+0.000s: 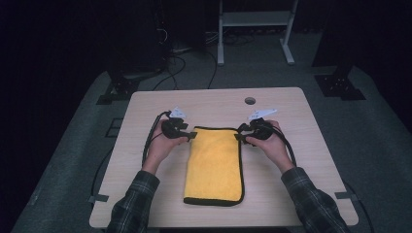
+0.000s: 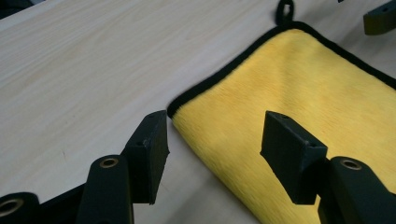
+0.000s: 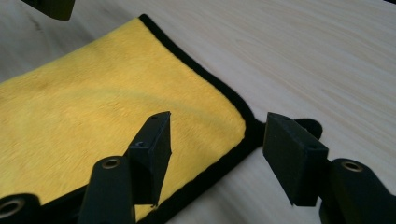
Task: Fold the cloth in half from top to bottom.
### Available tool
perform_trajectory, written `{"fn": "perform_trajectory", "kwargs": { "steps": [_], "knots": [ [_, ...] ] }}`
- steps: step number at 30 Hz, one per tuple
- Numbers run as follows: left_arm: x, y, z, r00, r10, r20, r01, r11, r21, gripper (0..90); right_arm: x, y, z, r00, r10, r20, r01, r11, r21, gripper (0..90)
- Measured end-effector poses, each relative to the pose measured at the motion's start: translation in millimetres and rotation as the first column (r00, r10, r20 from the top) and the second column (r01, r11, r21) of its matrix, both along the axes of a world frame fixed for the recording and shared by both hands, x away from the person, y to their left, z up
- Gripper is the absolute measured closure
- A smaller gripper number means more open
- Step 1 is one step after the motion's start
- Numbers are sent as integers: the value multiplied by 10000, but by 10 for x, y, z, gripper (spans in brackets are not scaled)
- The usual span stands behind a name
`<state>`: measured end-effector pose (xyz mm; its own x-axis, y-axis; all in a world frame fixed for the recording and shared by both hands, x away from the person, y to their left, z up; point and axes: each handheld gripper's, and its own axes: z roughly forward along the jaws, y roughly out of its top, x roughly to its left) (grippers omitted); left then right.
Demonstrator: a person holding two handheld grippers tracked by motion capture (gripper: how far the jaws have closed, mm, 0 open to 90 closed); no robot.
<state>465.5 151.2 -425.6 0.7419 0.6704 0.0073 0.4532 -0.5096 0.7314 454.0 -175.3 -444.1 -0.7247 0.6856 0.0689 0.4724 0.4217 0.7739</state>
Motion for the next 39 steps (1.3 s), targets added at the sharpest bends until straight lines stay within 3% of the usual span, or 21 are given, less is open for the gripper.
{"fn": "perform_trajectory", "kwargs": {
  "steps": [6, 11, 14, 17, 22, 24, 27, 31, 33, 39],
  "knots": [
    [218, -61, -122, 9997, 228, -24, -227, 9990, 381, 410, 200, 88, -140, 9988, -387, -296, 386, 9992, -35, 396],
    [318, -58, -269, 9985, 405, -365, -383, 9975, 590, 428, 293, 117, -305, 9958, -761, -505, 749, 9968, -262, 361],
    [349, -57, -326, 9978, 451, -492, -419, 9971, 641, 442, 305, 132, -336, 9951, -852, -496, 853, 9964, 7, 334],
    [361, -57, -365, 9975, 425, -569, -373, 9952, 901, 457, 287, 177, -350, 9980, -626, -59, 622, 9965, -555, 321],
    [382, -38, -392, 9950, 512, -861, -464, 9973, 567, 495, 276, 210, -353, 9985, -535, 151, 546, 9951, -828, 340],
    [371, -53, -385, 9945, 429, -955, -381, 9979, 518, 545, 275, 213, -352, 9987, -475, 158, 486, 9954, -827, 375],
    [354, -92, -367, 9931, 343, -1117, -281, 9980, 569, 668, 259, 228, -338, 9996, -256, 106, 264, 9966, -777, 495],
    [344, -126, -351, 9875, 552, -1480, -483, 9976, 498, 769, 241, 254, -317, 9997, -160, -172, 148, 9975, -688, 663],
    [333, -142, -344, 9881, 535, -1442, -453, 9972, 597, 808, 238, 264, -310, 9994, -96, -332, 76, 9982, -591, 738],
    [309, -165, -338, 9901, 593, -1271, -504, 9961, 721, 842, 232, 307, -281, 9984, -163, -535, 120, 9968, -789, 796]
  ]
}}
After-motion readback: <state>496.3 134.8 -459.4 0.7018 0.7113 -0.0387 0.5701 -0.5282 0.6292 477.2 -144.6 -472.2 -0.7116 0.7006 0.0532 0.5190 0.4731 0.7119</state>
